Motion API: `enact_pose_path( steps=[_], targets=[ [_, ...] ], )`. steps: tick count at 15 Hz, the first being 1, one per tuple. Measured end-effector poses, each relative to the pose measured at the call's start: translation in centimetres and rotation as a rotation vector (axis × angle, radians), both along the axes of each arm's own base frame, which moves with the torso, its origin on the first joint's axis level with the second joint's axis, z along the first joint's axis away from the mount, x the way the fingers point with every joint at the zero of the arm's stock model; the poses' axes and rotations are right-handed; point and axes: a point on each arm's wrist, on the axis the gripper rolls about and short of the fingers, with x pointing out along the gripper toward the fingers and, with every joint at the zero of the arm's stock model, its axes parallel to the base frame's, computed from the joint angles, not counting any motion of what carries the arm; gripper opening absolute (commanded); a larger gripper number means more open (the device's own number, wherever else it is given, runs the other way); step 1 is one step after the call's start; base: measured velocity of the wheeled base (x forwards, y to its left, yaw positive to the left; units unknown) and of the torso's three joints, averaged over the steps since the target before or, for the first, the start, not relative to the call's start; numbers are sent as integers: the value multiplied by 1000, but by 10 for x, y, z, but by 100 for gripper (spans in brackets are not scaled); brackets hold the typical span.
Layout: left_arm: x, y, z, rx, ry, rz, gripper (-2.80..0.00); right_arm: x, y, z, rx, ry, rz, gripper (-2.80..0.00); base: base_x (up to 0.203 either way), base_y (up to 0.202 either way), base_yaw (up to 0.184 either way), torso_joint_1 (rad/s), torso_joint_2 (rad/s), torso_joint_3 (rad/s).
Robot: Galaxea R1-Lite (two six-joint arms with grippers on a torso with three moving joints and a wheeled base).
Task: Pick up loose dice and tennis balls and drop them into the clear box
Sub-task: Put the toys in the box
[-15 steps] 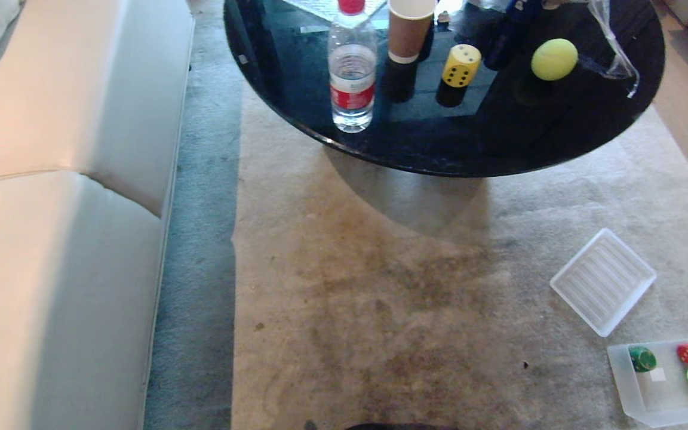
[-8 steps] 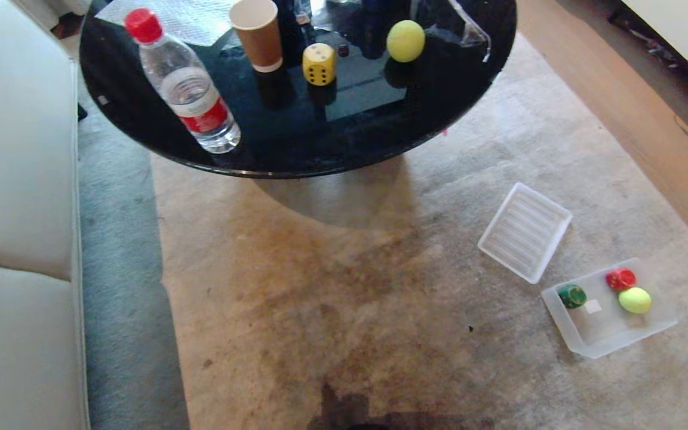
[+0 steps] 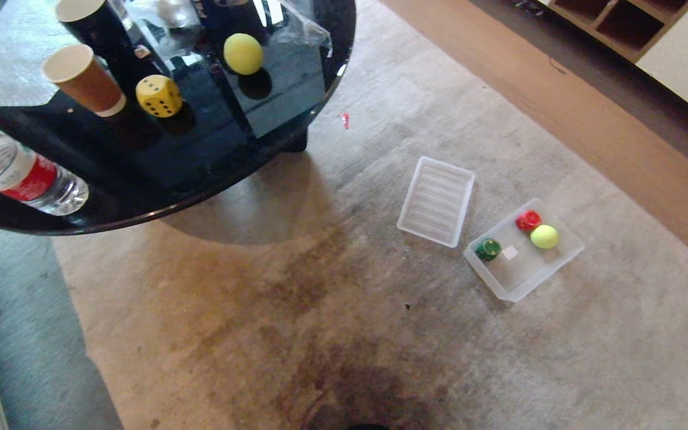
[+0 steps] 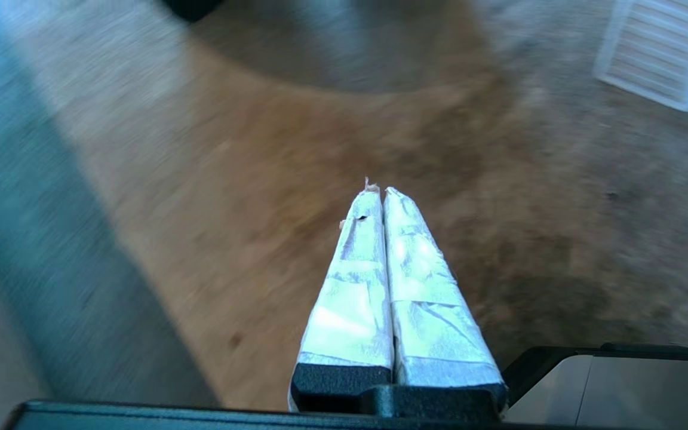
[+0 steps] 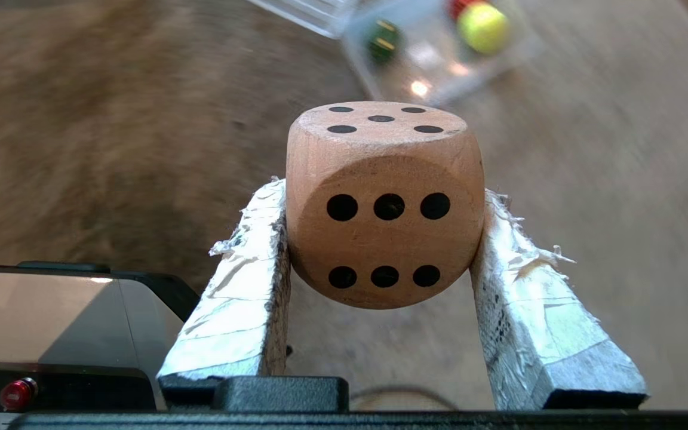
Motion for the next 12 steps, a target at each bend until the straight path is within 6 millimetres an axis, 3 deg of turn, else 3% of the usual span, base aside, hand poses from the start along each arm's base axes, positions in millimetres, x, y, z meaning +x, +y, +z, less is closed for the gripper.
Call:
enact_pose_path(
  steps=[7,12],
  targets=[
    [0,0,0,0,0,0,-280,0,0,0,0,0,0,-280,1,9,-155,2,3,5],
    [0,0,0,0,1,1,-280,0,0,0,0,0,0,-280,0,1,-14,0,0,1]
  ],
)
